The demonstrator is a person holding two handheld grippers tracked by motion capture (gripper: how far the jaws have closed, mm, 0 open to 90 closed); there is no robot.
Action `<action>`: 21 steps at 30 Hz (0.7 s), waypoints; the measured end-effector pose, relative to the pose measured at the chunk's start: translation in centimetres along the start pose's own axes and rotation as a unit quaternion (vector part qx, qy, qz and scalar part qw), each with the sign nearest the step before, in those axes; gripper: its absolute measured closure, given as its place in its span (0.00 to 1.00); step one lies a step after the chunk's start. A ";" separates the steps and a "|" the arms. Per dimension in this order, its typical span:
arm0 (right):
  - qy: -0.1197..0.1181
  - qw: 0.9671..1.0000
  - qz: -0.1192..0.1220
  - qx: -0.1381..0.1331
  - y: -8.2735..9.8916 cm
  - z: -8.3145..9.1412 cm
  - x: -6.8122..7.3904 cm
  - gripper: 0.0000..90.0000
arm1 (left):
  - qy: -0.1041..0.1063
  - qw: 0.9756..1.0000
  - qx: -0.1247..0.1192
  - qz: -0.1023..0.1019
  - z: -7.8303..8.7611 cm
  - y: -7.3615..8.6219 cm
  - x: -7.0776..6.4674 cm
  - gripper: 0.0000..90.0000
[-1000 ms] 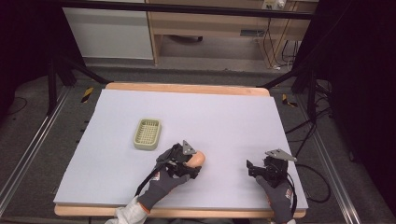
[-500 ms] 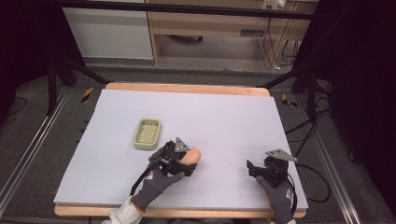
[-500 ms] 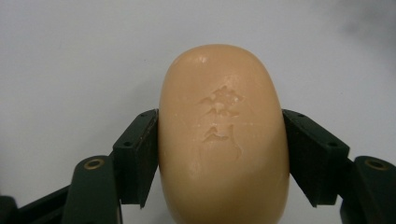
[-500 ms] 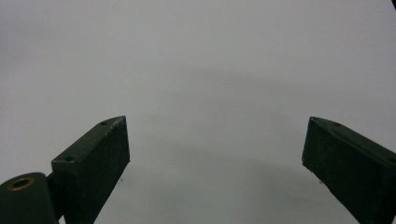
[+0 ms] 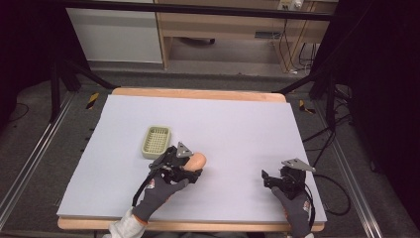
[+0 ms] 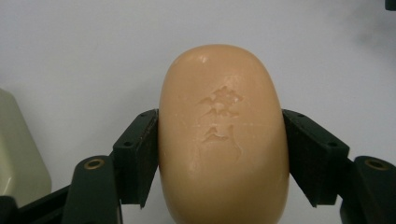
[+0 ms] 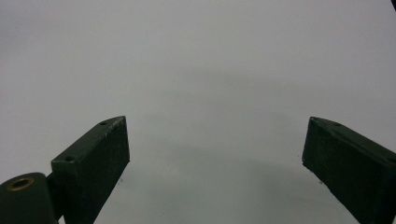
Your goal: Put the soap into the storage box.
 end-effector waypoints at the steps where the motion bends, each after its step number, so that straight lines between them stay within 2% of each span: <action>1: 0.000 1.000 0.000 0.000 0.0 0.0 0.0 0.09 | 0.000 1.000 0.000 0.001 0.1 0.0 0.1 0.35; 7: 0.001 1.000 -0.001 0.001 0.0 0.0 0.0 0.09 | -0.006 1.000 -0.007 0.006 0.5 -0.2 1.0 0.35; 21: 0.001 1.000 0.001 0.001 0.0 -0.1 0.0 0.09 | -0.027 0.999 -0.020 0.035 1.4 -0.6 3.4 0.35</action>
Point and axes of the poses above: each handheld gripper's, and its own axes: z roughly backward along the jaws, y roughly out of its underside, x roughly to its left, the point moved 6 cm from there along -z, roughly forward along the jaws, and after that the axes turned 13 degrees about -y, right-handed, at the moved point
